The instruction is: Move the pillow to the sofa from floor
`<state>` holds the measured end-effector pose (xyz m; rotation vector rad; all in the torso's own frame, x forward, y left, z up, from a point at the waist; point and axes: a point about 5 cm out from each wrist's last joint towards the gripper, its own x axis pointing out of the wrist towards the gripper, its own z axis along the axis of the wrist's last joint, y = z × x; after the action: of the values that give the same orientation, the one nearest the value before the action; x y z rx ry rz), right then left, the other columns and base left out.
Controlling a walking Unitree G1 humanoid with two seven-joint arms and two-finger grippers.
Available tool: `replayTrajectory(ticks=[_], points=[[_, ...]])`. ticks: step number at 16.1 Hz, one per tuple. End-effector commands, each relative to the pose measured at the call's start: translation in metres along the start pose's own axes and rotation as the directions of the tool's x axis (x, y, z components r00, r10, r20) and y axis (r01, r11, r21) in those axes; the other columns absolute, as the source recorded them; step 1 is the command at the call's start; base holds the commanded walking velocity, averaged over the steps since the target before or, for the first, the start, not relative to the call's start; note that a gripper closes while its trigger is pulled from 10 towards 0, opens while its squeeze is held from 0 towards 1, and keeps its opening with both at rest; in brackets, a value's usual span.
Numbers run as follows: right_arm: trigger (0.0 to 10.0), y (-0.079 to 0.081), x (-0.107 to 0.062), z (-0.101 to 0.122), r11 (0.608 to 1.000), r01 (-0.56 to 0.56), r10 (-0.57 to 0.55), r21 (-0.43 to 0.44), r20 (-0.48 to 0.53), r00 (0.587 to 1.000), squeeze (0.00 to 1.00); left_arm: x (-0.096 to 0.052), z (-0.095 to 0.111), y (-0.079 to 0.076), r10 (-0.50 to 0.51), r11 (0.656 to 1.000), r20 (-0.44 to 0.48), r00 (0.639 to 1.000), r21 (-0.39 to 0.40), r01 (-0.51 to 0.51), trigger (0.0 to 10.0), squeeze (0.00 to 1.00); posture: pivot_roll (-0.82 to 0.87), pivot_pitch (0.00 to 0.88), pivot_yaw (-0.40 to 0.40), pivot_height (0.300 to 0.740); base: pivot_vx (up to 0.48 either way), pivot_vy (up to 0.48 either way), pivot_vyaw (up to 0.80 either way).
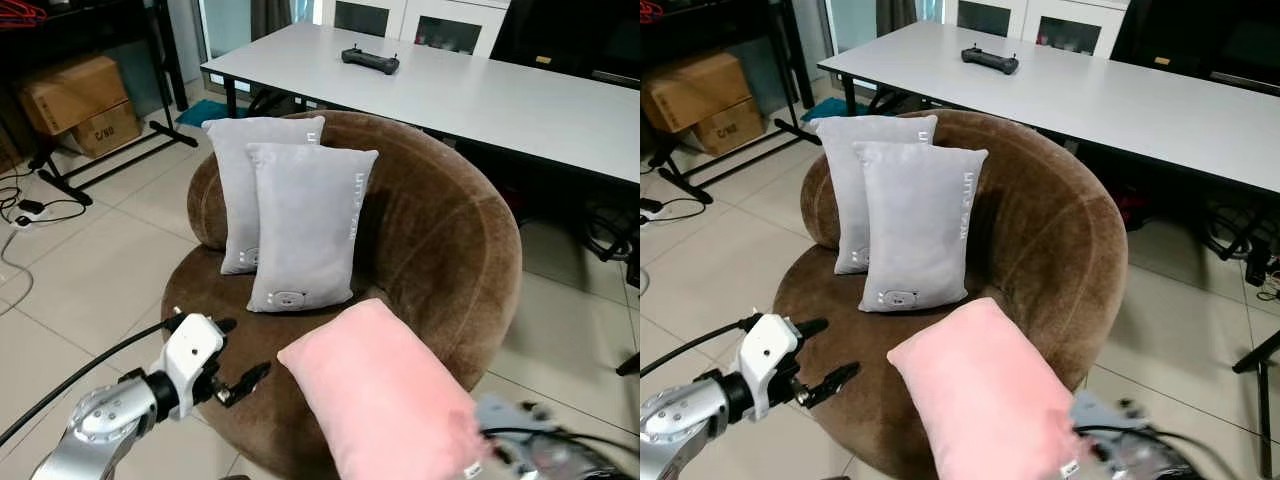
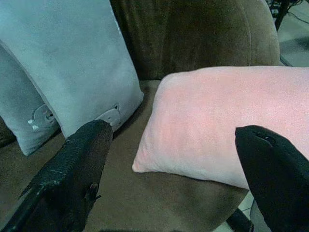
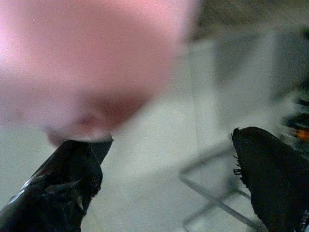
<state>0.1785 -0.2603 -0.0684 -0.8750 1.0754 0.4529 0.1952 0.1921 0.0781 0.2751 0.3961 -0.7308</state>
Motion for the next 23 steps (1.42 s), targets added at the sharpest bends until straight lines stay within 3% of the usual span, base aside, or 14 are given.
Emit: replayTrajectory(ticks=[1, 3, 5, 7, 11, 13, 15, 17, 20, 22, 23], points=[[10.0, 0.01, 0.004, 0.044, 0.988, -0.118, 0.1, 0.099, 0.166, 0.981, 0.0, -0.002, 0.002, -0.001, -0.009, 1.0, 0.003, 1.0, 0.014, 0.009, 10.0, 0.76, 0.15, 0.0, -0.056, 0.74, 0.0, 0.0, 0.0], [10.0, 0.016, 0.005, 0.078, 0.966, -0.213, 0.168, 0.148, 0.269, 0.948, 0.0, -0.003, 0.002, -0.001, -0.01, 1.0, 0.001, 1.0, 0.013, 0.01, 10.0, 0.76, 0.16, 0.0, -0.059, 0.74, 0.0, 0.0, 0.0], [10.0, 0.017, 0.004, 0.088, 0.95, -0.263, 0.204, 0.167, 0.308, 0.929, 0.0, -0.005, 0.004, 0.0, -0.004, 1.0, 0.004, 1.0, 0.012, 0.004, 10.0, 0.76, 0.17, 0.0, -0.065, 0.74, 0.0, 0.0, 0.0], [10.0, 0.015, 0.001, 0.109, 0.85, -0.39, 0.228, 0.353, 0.422, 0.878, 0.0, -0.012, 0.005, 0.0, 0.014, 1.0, 0.005, 1.0, 0.005, -0.014, 10.0, 0.76, 0.19, 0.0, -0.073, 0.74, 0.0, 0.0, 0.0], [10.0, 0.011, -0.006, 0.15, 0.789, -0.494, 0.272, 0.365, 0.513, 0.814, 0.0, -0.021, 0.006, -0.003, 0.037, 0.999, 0.006, 0.999, -0.011, -0.037, 10.0, 0.76, 0.22, 0.0, -0.093, 0.74, 0.0, 0.0, 0.0], [10.0, 0.007, -0.014, 0.178, 0.732, -0.556, 0.279, 0.395, 0.571, 0.772, 0.0, -0.025, 0.009, -0.003, 0.062, 0.998, 0.022, 0.998, -0.019, -0.062, 10.0, 0.76, 0.23, 0.0, -0.103, 0.74, 0.0, 0.0, 0.0], [10.0, 0.0, -0.023, 0.206, 0.687, -0.595, 0.254, 0.417, 0.63, 0.734, 0.0, -0.027, 0.024, 0.0, 0.092, 0.995, 0.088, 0.992, -0.042, -0.088, 10.0, 0.76, 0.24, 0.0, -0.118, 0.74, 0.0, 0.0, 0.0], [10.0, -0.006, -0.029, 0.225, 0.673, -0.593, 0.217, 0.443, 0.648, 0.73, 0.0, -0.026, 0.041, 0.001, 0.089, 0.995, 0.155, 0.984, -0.063, -0.08, 10.0, 0.76, 0.24, 0.0, -0.124, 0.74, 0.0, 0.0, 0.0], [10.0, -0.006, -0.033, 0.235, 0.664, -0.604, 0.22, 0.441, 0.657, 0.721, 0.0, -0.015, 0.015, 0.009, 0.166, 0.984, -0.004, 0.986, 0.068, -0.165, 10.0, 0.76, 0.25, 0.0, -0.142, 0.74, 0.0, 0.0, 0.0], [10.0, -0.005, -0.034, 0.237, 0.649, -0.617, 0.225, 0.444, 0.663, 0.714, 0.0, -0.005, 0.001, 0.018, 0.233, 0.971, -0.034, 0.972, 0.062, -0.231, 10.0, 0.76, 0.24, 0.0, -0.146, 0.74, 0.0, 0.0, 0.0], [10.0, -0.004, -0.034, 0.236, 0.653, -0.616, 0.229, 0.441, 0.66, 0.716, 0.0, 0.002, -0.011, 0.023, 0.277, 0.958, -0.083, 0.957, 0.102, -0.269, 10.0, 0.76, 0.24, 0.0, -0.146, 0.74, 0.0, 0.0, 0.0]])
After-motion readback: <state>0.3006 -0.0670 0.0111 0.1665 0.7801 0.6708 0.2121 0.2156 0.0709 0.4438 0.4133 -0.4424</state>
